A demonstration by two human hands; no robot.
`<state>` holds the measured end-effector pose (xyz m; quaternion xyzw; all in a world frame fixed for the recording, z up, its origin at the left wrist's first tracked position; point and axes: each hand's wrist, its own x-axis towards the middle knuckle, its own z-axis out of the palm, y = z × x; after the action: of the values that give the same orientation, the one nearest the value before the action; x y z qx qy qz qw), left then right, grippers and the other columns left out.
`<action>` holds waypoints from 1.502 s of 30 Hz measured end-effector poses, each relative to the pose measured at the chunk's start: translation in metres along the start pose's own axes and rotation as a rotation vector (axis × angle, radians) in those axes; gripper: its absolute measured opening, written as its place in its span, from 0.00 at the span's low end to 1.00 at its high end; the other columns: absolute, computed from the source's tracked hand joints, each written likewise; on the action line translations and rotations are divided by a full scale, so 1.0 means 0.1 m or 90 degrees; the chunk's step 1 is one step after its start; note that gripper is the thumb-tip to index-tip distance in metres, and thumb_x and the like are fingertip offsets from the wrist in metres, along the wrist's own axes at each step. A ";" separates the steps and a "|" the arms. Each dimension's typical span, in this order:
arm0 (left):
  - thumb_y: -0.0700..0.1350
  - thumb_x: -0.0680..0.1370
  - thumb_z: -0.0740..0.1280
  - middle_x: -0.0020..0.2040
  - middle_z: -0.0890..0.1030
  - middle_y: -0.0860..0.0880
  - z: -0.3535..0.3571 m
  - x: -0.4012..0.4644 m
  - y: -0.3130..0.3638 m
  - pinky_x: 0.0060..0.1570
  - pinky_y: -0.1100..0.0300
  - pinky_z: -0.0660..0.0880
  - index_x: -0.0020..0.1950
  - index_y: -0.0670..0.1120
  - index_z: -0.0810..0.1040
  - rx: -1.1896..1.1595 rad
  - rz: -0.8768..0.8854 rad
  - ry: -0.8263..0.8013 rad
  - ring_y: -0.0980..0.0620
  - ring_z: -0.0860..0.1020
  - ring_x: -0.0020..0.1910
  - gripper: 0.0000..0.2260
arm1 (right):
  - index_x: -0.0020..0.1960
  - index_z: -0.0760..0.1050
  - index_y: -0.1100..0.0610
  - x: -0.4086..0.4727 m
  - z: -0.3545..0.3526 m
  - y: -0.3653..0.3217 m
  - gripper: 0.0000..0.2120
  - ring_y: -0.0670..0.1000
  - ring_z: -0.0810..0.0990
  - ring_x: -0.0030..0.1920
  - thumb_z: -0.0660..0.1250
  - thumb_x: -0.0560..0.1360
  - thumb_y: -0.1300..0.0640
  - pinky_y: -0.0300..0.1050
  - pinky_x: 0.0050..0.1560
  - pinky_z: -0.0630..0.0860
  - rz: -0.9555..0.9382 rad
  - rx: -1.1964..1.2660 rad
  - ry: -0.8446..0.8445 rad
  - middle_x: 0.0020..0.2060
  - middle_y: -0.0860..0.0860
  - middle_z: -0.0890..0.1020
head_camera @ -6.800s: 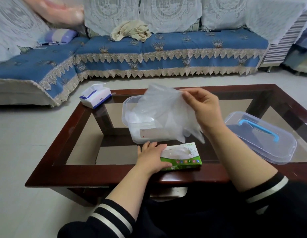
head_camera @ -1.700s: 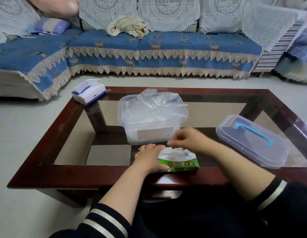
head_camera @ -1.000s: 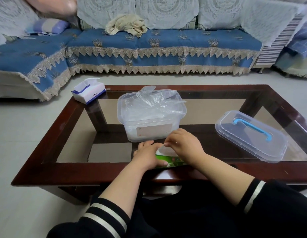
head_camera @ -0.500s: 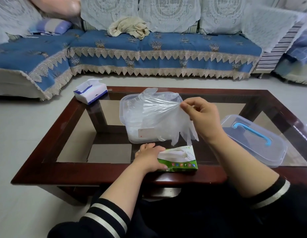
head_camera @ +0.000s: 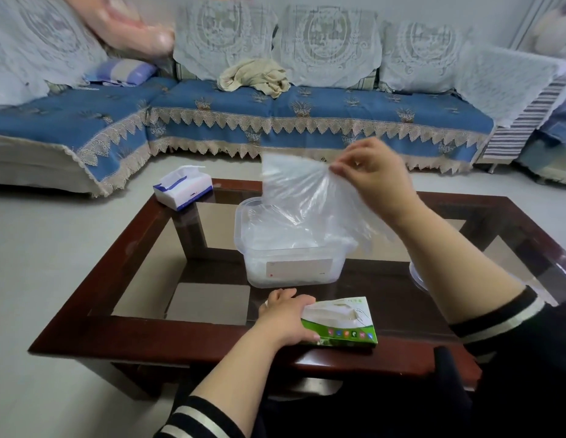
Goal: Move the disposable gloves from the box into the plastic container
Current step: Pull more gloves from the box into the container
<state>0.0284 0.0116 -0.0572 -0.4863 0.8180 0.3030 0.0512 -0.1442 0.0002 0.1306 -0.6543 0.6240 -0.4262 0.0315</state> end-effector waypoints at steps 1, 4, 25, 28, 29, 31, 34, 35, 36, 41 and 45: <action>0.59 0.70 0.73 0.78 0.55 0.50 0.00 0.00 0.01 0.74 0.46 0.52 0.74 0.61 0.61 0.008 0.001 -0.002 0.47 0.49 0.76 0.36 | 0.50 0.80 0.51 0.00 0.08 0.00 0.07 0.46 0.74 0.48 0.68 0.75 0.51 0.40 0.51 0.71 0.005 -0.053 -0.059 0.48 0.47 0.77; 0.66 0.72 0.67 0.74 0.64 0.54 -0.07 -0.04 0.06 0.72 0.45 0.55 0.72 0.59 0.67 -0.035 0.003 0.075 0.50 0.57 0.74 0.30 | 0.50 0.81 0.54 -0.07 0.18 0.02 0.08 0.44 0.75 0.45 0.67 0.76 0.51 0.36 0.45 0.68 0.024 -0.032 -0.077 0.45 0.47 0.79; 0.23 0.75 0.57 0.29 0.79 0.50 -0.41 -0.49 0.37 0.27 0.72 0.71 0.43 0.42 0.75 -0.969 -0.025 0.382 0.58 0.76 0.29 0.15 | 0.42 0.80 0.49 -0.71 0.36 0.10 0.05 0.39 0.76 0.39 0.69 0.75 0.50 0.37 0.43 0.69 0.093 0.007 -0.251 0.42 0.40 0.80; 0.23 0.75 0.59 0.30 0.81 0.51 -0.46 -0.44 0.33 0.27 0.67 0.74 0.39 0.42 0.78 -1.066 0.014 0.391 0.58 0.78 0.29 0.16 | 0.45 0.83 0.53 -0.54 0.25 0.05 0.06 0.40 0.77 0.41 0.69 0.75 0.53 0.36 0.44 0.69 0.096 0.002 -0.186 0.41 0.44 0.82; 0.27 0.76 0.61 0.32 0.82 0.51 -0.46 -0.40 0.29 0.31 0.65 0.76 0.40 0.42 0.79 -1.102 0.016 0.382 0.57 0.79 0.31 0.13 | 0.46 0.83 0.55 -0.46 0.20 0.03 0.06 0.43 0.78 0.42 0.70 0.75 0.53 0.38 0.47 0.70 0.099 0.014 -0.160 0.41 0.46 0.83; 0.35 0.78 0.65 0.38 0.84 0.50 -0.44 -0.35 0.24 0.42 0.60 0.79 0.44 0.42 0.80 -1.161 0.023 0.359 0.54 0.81 0.38 0.06 | 0.47 0.83 0.54 -0.28 0.07 -0.01 0.05 0.47 0.80 0.41 0.70 0.74 0.53 0.45 0.48 0.75 0.102 0.063 -0.106 0.41 0.47 0.83; 0.35 0.78 0.63 0.44 0.85 0.49 -0.44 -0.35 0.19 0.45 0.60 0.79 0.48 0.42 0.80 -1.199 0.067 0.316 0.54 0.83 0.42 0.06 | 0.50 0.81 0.52 0.00 -0.09 -0.11 0.06 0.48 0.81 0.34 0.69 0.74 0.52 0.43 0.41 0.80 0.041 0.058 -0.036 0.43 0.51 0.83; 0.33 0.78 0.63 0.45 0.85 0.49 -0.45 -0.36 0.16 0.46 0.60 0.80 0.48 0.42 0.80 -1.201 0.081 0.305 0.54 0.83 0.43 0.08 | 0.51 0.80 0.52 0.10 -0.11 -0.15 0.07 0.45 0.79 0.32 0.68 0.74 0.52 0.38 0.38 0.79 0.001 0.022 -0.021 0.45 0.52 0.82; 0.31 0.77 0.63 0.45 0.85 0.48 -0.47 -0.40 0.16 0.46 0.59 0.80 0.47 0.42 0.81 -1.202 0.093 0.293 0.53 0.83 0.44 0.09 | 0.51 0.81 0.53 0.18 -0.11 -0.19 0.08 0.44 0.77 0.32 0.68 0.74 0.51 0.37 0.39 0.78 -0.031 -0.007 -0.005 0.48 0.51 0.81; 0.36 0.71 0.66 0.43 0.83 0.48 -0.50 -0.46 0.12 0.47 0.57 0.77 0.42 0.46 0.85 -1.231 0.151 0.209 0.52 0.81 0.41 0.09 | 0.53 0.82 0.54 0.43 0.30 -0.22 0.11 0.47 0.73 0.45 0.68 0.75 0.50 0.42 0.48 0.72 -0.107 -0.157 -0.033 0.49 0.47 0.73; 0.33 0.77 0.62 0.33 0.79 0.47 -0.50 -0.51 0.13 0.38 0.62 0.78 0.49 0.41 0.80 -1.240 0.110 0.178 0.52 0.78 0.31 0.08 | 0.53 0.82 0.55 0.39 0.83 0.08 0.10 0.50 0.76 0.43 0.67 0.76 0.52 0.42 0.48 0.74 -0.155 -0.267 -0.184 0.50 0.51 0.77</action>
<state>0.0547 0.0280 0.0086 -0.2860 0.2424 0.7866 -0.4906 -0.1067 -0.0753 0.0936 -0.7704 0.6047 -0.1904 -0.0675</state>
